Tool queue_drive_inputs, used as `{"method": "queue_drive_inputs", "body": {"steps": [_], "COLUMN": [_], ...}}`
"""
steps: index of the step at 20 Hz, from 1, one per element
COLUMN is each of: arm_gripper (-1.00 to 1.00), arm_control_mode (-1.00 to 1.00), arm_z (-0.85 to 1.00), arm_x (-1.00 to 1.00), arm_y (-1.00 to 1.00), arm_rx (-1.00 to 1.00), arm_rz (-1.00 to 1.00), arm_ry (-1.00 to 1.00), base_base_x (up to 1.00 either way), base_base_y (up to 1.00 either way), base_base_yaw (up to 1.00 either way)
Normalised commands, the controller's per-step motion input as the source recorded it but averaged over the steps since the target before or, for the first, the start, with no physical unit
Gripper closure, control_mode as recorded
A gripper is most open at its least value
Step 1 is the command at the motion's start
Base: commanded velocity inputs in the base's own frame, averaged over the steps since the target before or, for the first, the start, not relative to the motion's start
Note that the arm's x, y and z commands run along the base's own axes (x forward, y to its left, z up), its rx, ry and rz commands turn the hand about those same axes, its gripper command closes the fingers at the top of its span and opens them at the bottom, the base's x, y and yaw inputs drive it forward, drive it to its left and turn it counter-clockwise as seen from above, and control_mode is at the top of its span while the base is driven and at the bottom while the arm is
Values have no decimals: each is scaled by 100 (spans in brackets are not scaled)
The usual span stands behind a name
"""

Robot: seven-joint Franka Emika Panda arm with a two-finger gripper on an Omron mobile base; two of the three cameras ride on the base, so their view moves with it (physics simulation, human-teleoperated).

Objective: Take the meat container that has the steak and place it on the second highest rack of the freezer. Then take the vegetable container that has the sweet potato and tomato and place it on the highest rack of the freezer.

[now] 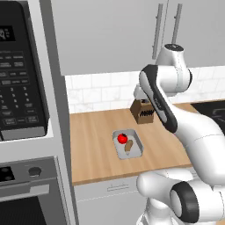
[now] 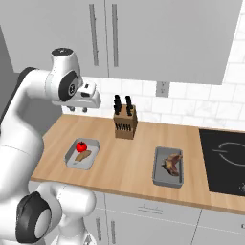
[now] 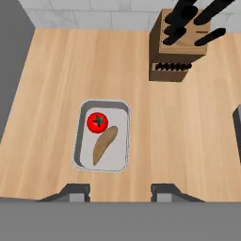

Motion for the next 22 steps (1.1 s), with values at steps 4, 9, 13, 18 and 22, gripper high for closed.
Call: {"method": "queue_drive_inputs", "body": {"steps": [4, 9, 13, 18, 22], "arm_gripper": [-100, -100, -100, -100, -100], "arm_control_mode": [-100, -100, -100, -100, -100], "arm_z": [0, 0, 0, -3, -41], "arm_x": [-10, -20, -3, -1, -16], "arm_y": [-9, -72, -100, -100, -100], "arm_rx": [0, 0, 2, 7, 9], "arm_rz": [-4, -29, -40, -48, -50], "arm_ry": [0, 4, 14, 19, 13], "base_base_x": [0, 0, 0, 0, 0], "base_base_y": [0, 0, 0, 0, 0], "base_base_yaw": [0, 0, 0, 0, 0]}}
